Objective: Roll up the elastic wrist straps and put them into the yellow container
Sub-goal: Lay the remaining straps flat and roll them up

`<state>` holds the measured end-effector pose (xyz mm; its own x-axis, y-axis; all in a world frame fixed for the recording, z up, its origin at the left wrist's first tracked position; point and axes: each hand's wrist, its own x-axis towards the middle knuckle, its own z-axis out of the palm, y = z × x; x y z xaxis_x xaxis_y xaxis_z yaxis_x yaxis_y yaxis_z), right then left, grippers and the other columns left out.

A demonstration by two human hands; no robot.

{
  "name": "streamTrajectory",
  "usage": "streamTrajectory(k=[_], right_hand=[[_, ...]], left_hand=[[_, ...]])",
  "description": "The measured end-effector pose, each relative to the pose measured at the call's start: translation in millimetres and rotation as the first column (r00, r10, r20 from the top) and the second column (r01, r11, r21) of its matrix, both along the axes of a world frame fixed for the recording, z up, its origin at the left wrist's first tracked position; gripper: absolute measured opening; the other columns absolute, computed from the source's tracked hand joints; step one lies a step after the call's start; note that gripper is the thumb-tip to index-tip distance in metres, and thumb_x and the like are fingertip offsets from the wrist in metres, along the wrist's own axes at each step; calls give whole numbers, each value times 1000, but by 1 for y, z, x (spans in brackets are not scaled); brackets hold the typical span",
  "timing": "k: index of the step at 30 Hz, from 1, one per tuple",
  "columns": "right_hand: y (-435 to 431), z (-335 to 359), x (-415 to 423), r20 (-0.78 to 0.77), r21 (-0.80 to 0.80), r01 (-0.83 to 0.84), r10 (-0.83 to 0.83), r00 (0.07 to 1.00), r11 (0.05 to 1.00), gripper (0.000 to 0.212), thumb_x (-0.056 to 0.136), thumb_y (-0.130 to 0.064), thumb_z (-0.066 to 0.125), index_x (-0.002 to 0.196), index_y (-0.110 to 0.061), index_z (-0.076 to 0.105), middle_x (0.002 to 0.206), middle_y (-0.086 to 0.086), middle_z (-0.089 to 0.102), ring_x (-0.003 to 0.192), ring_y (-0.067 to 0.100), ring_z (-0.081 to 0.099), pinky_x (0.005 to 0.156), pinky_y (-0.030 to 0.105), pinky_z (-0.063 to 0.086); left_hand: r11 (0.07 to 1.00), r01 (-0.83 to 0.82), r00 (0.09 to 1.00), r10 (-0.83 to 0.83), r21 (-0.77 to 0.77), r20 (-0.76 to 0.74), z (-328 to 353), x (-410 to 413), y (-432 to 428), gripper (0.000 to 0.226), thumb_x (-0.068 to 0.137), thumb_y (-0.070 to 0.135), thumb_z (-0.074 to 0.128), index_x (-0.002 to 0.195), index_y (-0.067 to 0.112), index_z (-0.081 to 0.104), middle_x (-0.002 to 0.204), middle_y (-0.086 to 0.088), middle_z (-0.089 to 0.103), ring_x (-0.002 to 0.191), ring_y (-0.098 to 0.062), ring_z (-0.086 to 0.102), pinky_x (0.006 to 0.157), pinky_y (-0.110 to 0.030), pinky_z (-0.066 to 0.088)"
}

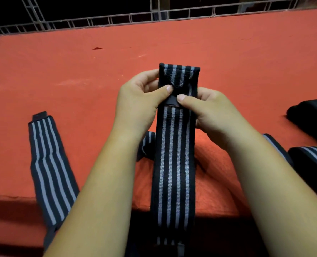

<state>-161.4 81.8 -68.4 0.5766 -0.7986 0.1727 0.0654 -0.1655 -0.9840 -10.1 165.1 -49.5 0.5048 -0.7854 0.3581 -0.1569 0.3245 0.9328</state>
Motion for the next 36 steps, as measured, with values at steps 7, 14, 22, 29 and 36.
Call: streamTrajectory(k=[7,14,22,29,36], right_hand=[[2,-4,-4,7,-96,75,-75,997,993,20,107,-17,65,125,-19,74,117,1,82,111,22,78,106,53,58],[8,1,-4,-161,270,-7,52,986,963,72,104,-80,26,122,-29,73,97,-2,83,82,21,79,75,43,63],[4,8,-17,53,429,-235,236,970,872,120,93,-91,-3,121,-9,80,93,7,78,69,21,69,57,25,50],[10,12,-21,102,437,-259,239,966,862,67,108,-62,44,115,-5,79,105,13,76,93,29,74,83,39,58],[15,9,-10,110,305,-49,16,994,951,39,109,-14,62,146,-3,60,126,12,74,103,20,73,86,34,58]], left_hand=[[979,107,992,-117,175,49,-4,3,9,26,93,-1,78,117,11,79,107,-7,84,106,-23,81,96,-44,65],[989,-119,985,106,90,137,-12,6,-6,26,87,-2,82,107,15,81,98,-1,84,98,-20,81,96,-50,64],[1000,17,976,-22,25,217,-14,6,-8,36,83,-20,73,96,13,80,90,6,82,89,-8,77,83,-26,62],[988,148,957,-156,50,244,-11,9,8,33,90,-20,68,104,6,84,113,1,84,114,-12,77,97,-23,59],[979,166,976,-180,120,120,-10,13,17,33,100,-12,57,110,6,83,127,-3,80,123,-23,74,102,-35,59]])
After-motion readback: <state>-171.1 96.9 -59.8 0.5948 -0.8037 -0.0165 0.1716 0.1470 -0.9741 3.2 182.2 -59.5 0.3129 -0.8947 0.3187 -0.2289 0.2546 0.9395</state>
